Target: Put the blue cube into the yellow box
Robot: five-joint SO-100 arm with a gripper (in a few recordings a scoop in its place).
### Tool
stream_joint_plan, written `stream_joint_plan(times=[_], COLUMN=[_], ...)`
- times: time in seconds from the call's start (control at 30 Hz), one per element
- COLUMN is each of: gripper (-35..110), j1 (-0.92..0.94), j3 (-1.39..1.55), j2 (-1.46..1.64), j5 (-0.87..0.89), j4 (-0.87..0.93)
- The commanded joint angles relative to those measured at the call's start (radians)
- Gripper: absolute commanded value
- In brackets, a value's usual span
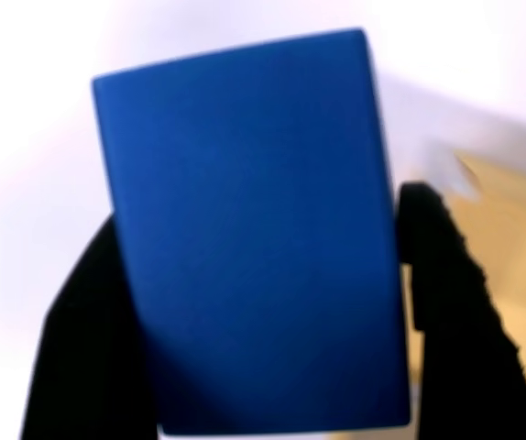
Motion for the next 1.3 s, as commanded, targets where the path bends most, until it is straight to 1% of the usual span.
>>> stream_joint_plan(times=[0.0,0.1,0.3,0.73,0.8,0.9,0.97,1.13,1.27], gripper=[8,8,8,8,11,25,31,36,34], j1=[0.104,0.158,0.235,0.282,0.285,0.296,0.301,0.299,0.299], j3=[0.000,0.041,0.144,0.407,0.431,0.463,0.472,0.471,0.459], j2=[0.161,0.189,0.241,0.313,0.321,0.333,0.336,0.341,0.354], j5=[-0.006,-0.018,-0.029,0.005,0.006,0.018,0.011,0.014,-0.011], j4=[0.054,0.100,0.103,-0.054,-0.074,-0.118,-0.133,-0.135,-0.112])
